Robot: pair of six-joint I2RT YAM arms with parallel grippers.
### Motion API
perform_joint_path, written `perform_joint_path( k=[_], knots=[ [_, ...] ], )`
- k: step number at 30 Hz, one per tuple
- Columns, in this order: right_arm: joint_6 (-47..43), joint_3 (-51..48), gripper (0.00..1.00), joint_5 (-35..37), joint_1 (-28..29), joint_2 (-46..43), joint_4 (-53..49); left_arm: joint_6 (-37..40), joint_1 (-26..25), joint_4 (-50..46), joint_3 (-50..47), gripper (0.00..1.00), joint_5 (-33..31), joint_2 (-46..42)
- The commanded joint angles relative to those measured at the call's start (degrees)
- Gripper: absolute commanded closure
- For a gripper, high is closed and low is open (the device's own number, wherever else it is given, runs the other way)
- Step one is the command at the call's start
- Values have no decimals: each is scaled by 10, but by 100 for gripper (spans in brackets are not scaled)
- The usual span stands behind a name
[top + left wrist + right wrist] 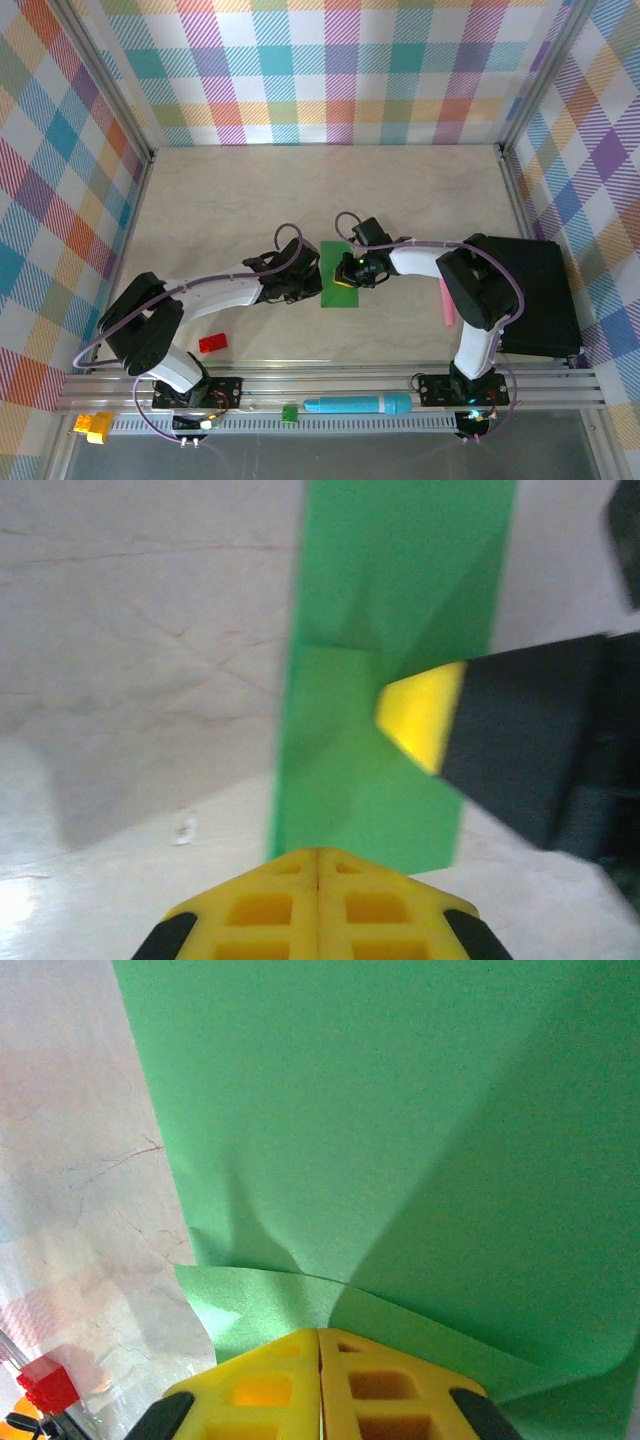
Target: Fold a paper plane with a square sheet of paper (pick it up from the middle)
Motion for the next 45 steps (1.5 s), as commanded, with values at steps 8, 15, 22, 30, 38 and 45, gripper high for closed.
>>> perform_joint_path(
  k=[8, 15, 22, 30, 38, 45],
  knots=[
    [40, -32, 94, 87, -4, 29, -59, -122, -31, 188, -45, 100, 41, 60],
    [46, -39, 94, 87, -5, 33, -55, -154, -33, 251, -83, 100, 11, 72],
    [46, -40, 94, 86, -6, 34, -54, -176, -41, 295, -113, 100, -12, 85],
    [45, -47, 94, 90, -9, 34, -55, -197, -44, 313, -164, 100, -55, 67],
    [43, -51, 94, 95, -12, 38, -58, -193, -43, 278, -168, 100, -74, 34],
    [43, -51, 94, 96, -13, 36, -58, -190, -44, 268, -165, 100, -81, 22]
  ],
)
